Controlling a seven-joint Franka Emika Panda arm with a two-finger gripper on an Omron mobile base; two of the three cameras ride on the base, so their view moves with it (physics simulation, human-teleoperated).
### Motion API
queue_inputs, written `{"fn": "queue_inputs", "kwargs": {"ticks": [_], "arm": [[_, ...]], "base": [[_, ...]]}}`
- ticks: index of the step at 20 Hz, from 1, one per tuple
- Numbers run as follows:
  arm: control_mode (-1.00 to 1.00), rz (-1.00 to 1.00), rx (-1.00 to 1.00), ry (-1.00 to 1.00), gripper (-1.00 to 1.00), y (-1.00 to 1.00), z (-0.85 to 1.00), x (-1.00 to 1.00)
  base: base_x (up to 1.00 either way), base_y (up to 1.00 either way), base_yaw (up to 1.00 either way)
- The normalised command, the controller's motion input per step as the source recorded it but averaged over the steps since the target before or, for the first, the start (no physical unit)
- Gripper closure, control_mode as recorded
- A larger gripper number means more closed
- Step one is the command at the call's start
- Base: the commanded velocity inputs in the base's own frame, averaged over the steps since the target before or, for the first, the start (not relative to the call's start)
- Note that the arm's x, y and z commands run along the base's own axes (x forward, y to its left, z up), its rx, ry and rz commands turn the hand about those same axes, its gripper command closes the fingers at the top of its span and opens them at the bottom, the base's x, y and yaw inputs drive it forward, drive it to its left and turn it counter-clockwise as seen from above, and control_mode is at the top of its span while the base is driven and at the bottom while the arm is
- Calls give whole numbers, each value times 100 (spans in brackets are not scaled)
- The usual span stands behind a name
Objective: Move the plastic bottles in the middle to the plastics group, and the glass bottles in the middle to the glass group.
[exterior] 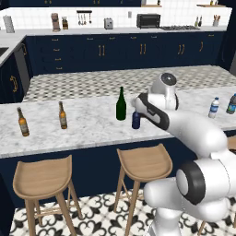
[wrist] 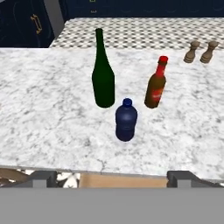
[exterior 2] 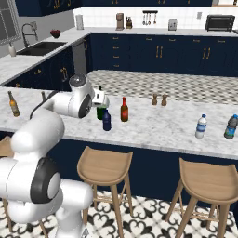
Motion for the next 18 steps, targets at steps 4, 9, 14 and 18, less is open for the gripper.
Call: {"fn": "queue_inputs", "kwargs": {"ticks": [4,9,14,18], "arm": [[-100,9,0,0,-100,-13,0,15],[-100,2,-1,0,-100,3,-7,12],[-100,0,-2,0,-100,1,-14,8],[-100,0,-1,0,-100,0,-19,5]], "base": [[0,0,0],[0,0,0],[0,0,0],[0,0,0]]}}
